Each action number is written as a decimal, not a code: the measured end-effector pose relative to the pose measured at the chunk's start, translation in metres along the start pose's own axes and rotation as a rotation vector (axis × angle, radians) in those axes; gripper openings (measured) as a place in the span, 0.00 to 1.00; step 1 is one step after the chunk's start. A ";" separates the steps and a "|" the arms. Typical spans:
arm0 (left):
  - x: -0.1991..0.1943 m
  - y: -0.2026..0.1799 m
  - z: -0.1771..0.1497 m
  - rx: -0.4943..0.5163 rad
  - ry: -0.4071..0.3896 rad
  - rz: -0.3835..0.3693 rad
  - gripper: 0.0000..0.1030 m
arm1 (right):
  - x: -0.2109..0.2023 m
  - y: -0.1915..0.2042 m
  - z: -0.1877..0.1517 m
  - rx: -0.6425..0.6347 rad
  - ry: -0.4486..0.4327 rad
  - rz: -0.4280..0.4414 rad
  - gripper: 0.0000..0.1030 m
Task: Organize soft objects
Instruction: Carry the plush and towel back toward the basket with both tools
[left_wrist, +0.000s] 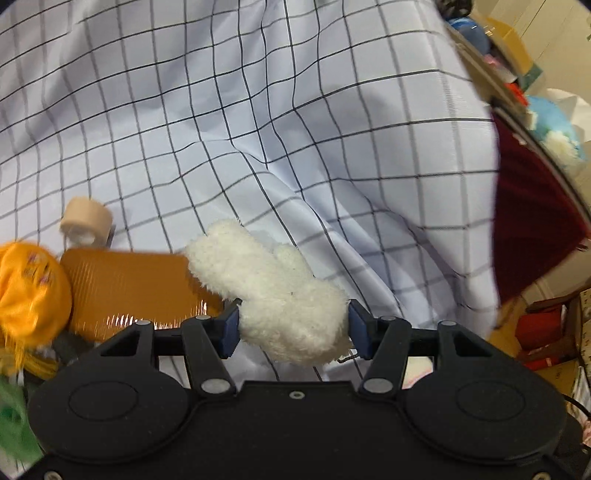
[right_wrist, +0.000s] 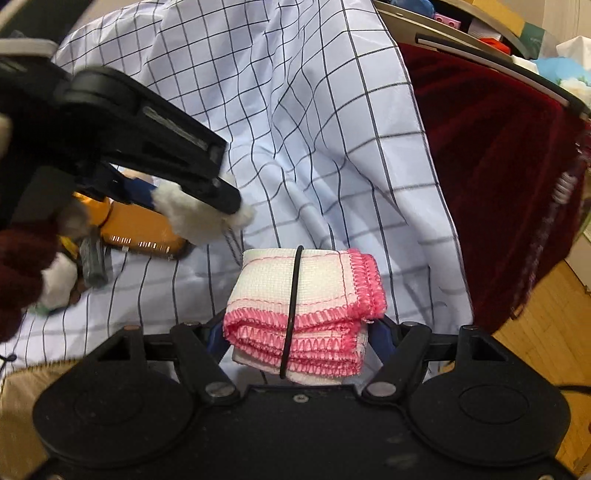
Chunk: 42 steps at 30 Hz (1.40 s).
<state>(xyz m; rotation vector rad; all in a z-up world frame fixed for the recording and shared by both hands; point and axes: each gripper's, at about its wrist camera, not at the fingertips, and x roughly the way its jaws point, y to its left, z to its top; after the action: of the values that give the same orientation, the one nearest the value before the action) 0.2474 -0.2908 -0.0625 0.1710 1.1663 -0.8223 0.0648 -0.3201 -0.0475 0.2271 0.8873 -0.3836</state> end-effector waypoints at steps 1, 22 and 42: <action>-0.008 0.000 -0.007 -0.005 -0.004 0.004 0.53 | -0.004 0.001 -0.004 -0.005 0.000 -0.001 0.70; -0.172 0.022 -0.175 -0.266 -0.240 0.187 0.53 | -0.115 0.030 -0.048 -0.027 -0.186 0.165 0.70; -0.188 0.036 -0.282 -0.491 -0.312 0.330 0.54 | -0.154 0.055 -0.091 -0.067 -0.226 0.316 0.71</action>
<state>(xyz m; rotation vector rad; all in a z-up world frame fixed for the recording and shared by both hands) 0.0335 -0.0284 -0.0283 -0.1640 0.9767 -0.2445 -0.0647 -0.2029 0.0197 0.2523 0.6276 -0.0826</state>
